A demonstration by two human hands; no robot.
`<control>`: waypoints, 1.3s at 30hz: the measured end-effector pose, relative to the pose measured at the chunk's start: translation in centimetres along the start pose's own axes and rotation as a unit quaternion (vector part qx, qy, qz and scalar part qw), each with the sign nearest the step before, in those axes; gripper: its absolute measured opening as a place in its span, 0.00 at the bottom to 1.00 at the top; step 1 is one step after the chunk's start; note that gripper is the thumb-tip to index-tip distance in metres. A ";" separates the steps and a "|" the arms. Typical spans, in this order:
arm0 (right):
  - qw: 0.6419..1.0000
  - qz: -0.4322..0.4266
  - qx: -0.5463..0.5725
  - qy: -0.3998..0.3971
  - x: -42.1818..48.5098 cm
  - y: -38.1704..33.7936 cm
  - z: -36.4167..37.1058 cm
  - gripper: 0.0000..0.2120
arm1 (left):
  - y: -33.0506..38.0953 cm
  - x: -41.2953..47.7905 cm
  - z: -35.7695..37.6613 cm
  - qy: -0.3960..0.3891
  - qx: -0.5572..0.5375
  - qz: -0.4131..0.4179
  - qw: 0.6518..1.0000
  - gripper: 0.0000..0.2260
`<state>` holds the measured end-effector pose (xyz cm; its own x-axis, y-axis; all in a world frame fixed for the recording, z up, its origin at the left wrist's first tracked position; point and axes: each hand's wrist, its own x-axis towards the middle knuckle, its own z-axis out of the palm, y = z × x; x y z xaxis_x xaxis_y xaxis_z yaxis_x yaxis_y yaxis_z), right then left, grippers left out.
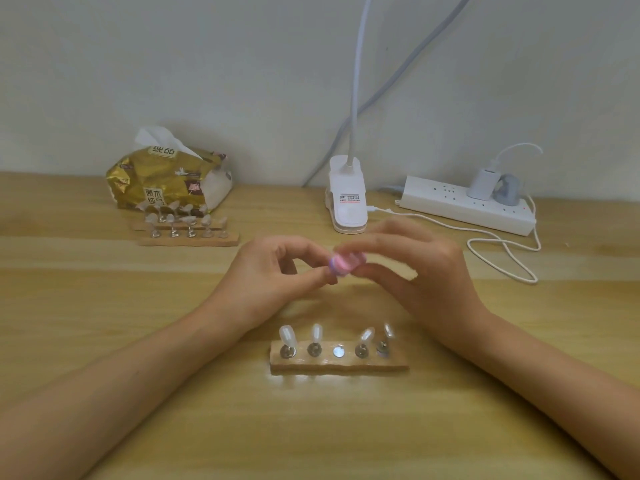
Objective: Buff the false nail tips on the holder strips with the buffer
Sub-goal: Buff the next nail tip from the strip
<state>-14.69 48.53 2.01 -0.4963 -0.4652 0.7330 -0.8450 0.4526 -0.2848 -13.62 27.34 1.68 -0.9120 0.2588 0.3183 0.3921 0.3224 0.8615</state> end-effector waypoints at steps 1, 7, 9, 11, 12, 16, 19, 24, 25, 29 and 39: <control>1.000 -0.016 0.008 -0.008 -0.1 -0.1 0.1 0.07 | 0.0 0.0 0.0 0.005 0.002 -0.002 1.000 0.06; 1.000 0.007 0.000 0.008 0.2 -0.1 0.4 0.08 | -0.1 0.1 -0.1 0.006 -0.002 0.007 1.000 0.05; 1.000 0.017 0.001 0.005 0.2 -0.1 0.4 0.08 | -0.1 0.1 -0.1 0.006 0.004 0.008 1.000 0.05; 0.999 0.033 0.001 0.013 0.3 0.0 0.3 0.08 | -0.1 0.1 -0.1 -0.002 0.002 0.014 1.000 0.02; 1.000 0.026 0.001 0.013 0.2 -0.1 0.3 0.08 | -0.1 0.1 0.0 -0.003 -0.001 0.016 1.000 0.03; 1.000 0.004 0.001 0.000 0.0 -0.1 0.2 0.08 | -0.3 0.1 -0.1 0.008 -0.001 0.007 1.000 0.06; 1.000 0.013 -0.005 0.005 -0.2 0.0 0.1 0.08 | -0.2 0.1 -0.1 0.007 0.004 0.002 1.000 0.05; 1.000 0.022 -0.003 0.005 -0.3 -0.2 0.1 0.08 | -0.2 0.1 0.0 0.004 0.001 0.002 1.000 0.04; 1.000 0.009 -0.004 0.003 -0.3 -0.3 0.3 0.07 | -0.3 0.1 0.0 0.003 -0.004 0.003 1.000 0.05; 1.000 0.015 -0.012 0.004 -0.1 0.0 0.0 0.08 | -0.2 0.1 0.1 0.003 0.005 0.011 1.000 0.03; 1.000 -0.005 -0.001 0.003 0.0 -0.3 0.4 0.07 | -0.5 0.2 0.0 0.002 0.002 0.016 1.000 0.07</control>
<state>-14.57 48.10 1.84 -0.4871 -0.4651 0.7392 -0.8493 0.4496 -0.2767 -13.97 27.24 1.30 -0.8993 0.2660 0.3471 0.4217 0.3175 0.8493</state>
